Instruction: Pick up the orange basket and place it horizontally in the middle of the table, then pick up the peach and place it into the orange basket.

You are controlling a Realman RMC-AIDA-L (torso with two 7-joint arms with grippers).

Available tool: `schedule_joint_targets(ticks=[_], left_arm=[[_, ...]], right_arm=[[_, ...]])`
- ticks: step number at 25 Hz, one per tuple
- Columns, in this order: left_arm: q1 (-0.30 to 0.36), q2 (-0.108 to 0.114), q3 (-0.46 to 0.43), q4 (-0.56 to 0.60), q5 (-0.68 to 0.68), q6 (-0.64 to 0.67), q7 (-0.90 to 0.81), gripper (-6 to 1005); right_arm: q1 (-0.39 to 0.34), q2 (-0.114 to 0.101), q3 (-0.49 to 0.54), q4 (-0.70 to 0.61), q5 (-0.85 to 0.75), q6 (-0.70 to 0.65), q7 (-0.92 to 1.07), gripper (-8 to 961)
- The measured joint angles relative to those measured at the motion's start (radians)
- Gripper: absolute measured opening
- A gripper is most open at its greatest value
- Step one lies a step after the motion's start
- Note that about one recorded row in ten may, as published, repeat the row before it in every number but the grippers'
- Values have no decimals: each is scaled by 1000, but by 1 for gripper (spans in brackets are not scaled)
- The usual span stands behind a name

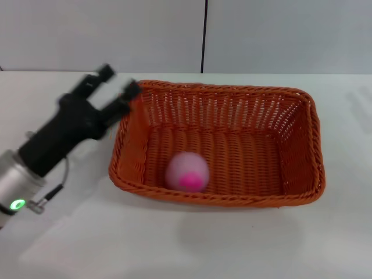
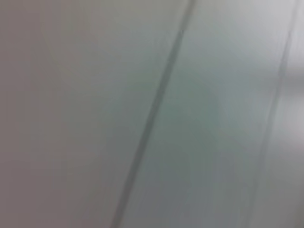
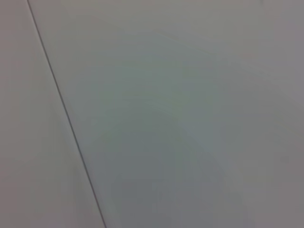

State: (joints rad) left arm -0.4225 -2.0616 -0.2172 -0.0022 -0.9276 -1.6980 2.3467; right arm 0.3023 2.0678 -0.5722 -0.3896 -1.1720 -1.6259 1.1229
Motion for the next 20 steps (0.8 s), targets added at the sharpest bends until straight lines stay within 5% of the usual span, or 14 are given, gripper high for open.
schedule_joint_targets(ticks=[13,20], left_arm=[[178,-7,-432,-100,-1,-103,232,834],[224,-8,-560,-113,-1,-131,323,834]], right_arm=[[0,4,64,15,1,0,-17,441],[20,7,280,141,3,-15,-183,441]])
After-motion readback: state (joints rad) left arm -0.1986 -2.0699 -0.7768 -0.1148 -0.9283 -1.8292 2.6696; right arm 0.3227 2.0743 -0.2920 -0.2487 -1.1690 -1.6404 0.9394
